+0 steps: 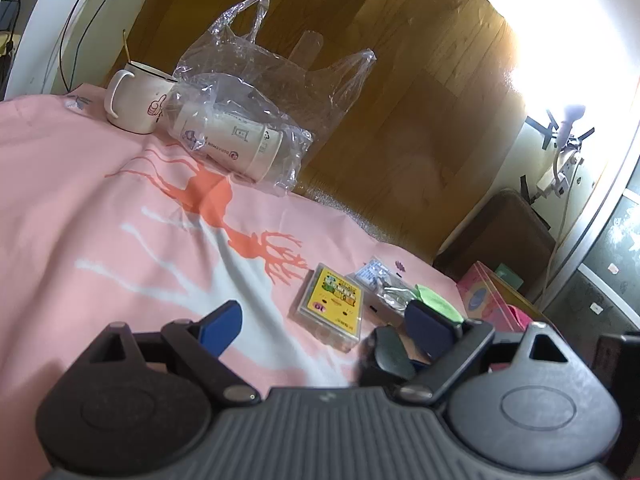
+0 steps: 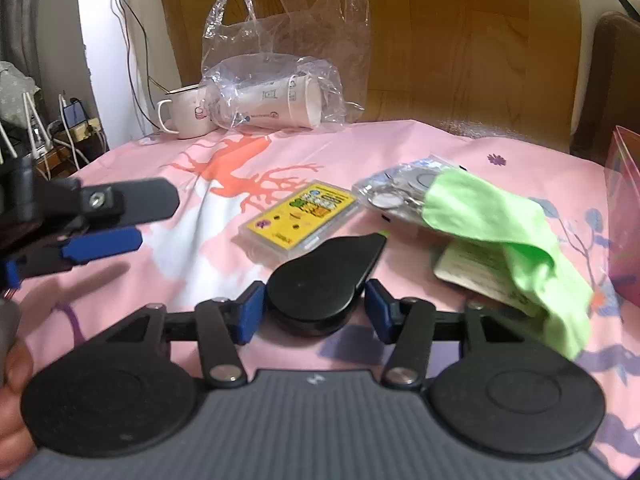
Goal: Organize soft objects
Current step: 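Reach the right tool to the black round case and close on it, then carry the black case with the right tool over the tin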
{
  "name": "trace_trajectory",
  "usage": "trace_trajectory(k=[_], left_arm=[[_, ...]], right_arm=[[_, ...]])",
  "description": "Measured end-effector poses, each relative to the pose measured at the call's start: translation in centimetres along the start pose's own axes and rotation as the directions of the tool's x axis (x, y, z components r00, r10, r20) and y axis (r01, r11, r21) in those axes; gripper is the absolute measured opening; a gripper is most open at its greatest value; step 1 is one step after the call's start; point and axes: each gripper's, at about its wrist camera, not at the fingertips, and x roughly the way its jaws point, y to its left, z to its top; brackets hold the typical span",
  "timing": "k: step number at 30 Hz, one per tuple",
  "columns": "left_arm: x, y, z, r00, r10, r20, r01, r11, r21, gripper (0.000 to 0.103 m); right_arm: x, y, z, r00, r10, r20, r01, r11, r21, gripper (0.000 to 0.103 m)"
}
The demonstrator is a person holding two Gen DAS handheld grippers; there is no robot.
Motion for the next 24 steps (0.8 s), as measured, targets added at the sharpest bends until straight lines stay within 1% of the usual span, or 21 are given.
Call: trace_trajectory(k=[3,7,9,13,18,20,23,24], left_arm=[[0.1,0.0,0.0,1.000,0.006,-0.010,-0.006,1.000,0.005,0.092],[0.5,-0.5,-0.1,0.999,0.024,-0.032,-0.023,0.999,0.026,0.092],[0.7,-0.9,-0.3,0.998,0.036,-0.044,-0.034,0.998,0.049,0.092],[1.6,-2.0,-0.6,0.994,0.057,-0.091,-0.047,0.993,0.109,0.092],[2.4,-3.5,-1.0,0.988,0.095,-0.125,-0.071,0.980,0.188,0.092],[2.7,-3.8,-1.2,0.983,0.107,-0.147,-0.079,0.979,0.187,0.092],[2.8,-4.8,-2.0,0.979,0.074,-0.192,-0.045,0.988,0.150,0.092],[2.9,-5.5,-2.3,0.977,0.062,-0.205,-0.031,0.988,0.153,0.092]], right_arm=[[-1.4,-0.5,-1.0,1.000,0.009,0.017,-0.008,1.000,-0.020,0.056],[-3.6,-1.3,-2.5,0.999,0.040,0.008,-0.039,0.998,-0.044,0.055],[-4.7,-1.6,-3.4,0.999,0.048,0.006,-0.047,0.997,-0.067,0.055],[-6.8,-2.4,-5.2,0.999,0.046,0.018,-0.044,0.994,-0.099,0.055],[-8.7,-3.5,-6.9,0.999,0.028,0.041,-0.023,0.995,-0.096,0.055],[-9.2,-4.1,-7.3,0.998,0.020,0.052,-0.015,0.996,-0.083,0.055],[-10.0,-5.4,-8.0,0.997,0.012,0.070,-0.008,0.998,-0.056,0.056],[-10.2,-5.7,-8.2,0.997,0.009,0.076,-0.006,0.999,-0.051,0.056]])
